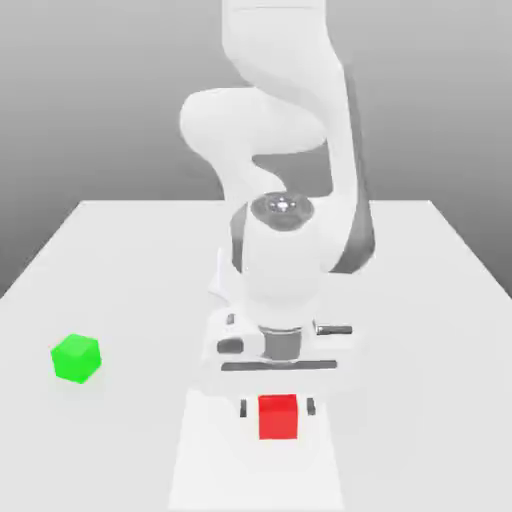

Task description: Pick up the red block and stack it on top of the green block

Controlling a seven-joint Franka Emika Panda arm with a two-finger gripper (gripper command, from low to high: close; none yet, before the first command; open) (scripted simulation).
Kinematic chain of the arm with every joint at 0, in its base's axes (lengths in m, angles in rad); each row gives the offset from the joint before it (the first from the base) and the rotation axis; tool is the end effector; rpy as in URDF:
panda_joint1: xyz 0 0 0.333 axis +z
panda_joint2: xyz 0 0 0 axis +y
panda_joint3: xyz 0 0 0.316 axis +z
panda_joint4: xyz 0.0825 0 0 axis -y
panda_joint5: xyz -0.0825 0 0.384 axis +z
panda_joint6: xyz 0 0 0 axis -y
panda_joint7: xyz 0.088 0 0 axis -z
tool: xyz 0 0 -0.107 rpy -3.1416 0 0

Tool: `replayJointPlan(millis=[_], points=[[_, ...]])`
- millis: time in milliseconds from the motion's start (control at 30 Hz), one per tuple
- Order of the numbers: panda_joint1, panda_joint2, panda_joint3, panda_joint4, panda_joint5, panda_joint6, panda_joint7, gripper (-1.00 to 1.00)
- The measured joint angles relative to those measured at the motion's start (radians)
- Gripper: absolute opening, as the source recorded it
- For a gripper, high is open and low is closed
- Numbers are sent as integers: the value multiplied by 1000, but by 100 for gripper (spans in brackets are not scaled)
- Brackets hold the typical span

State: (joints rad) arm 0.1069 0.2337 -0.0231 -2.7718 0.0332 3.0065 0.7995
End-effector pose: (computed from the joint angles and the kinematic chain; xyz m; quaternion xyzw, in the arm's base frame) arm 0.3743 0.0282 0.1452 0.9309 -0.3653 0.0007 0.0001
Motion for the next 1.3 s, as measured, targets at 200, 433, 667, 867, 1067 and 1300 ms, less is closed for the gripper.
replayJointPlan(millis=[200,433,667,867,1067,1300], points=[[2,-36,-5,-3,-11,-29,7,-100],[3,-195,-12,-25,-35,-165,24,-100],[-126,-288,-133,-36,-54,-249,-66,-100],[-278,-338,-259,-38,-99,-294,-176,-100],[-439,-383,-407,-41,-170,-332,-268,-100],[-466,-343,-482,-31,-96,-315,-380,-100]])
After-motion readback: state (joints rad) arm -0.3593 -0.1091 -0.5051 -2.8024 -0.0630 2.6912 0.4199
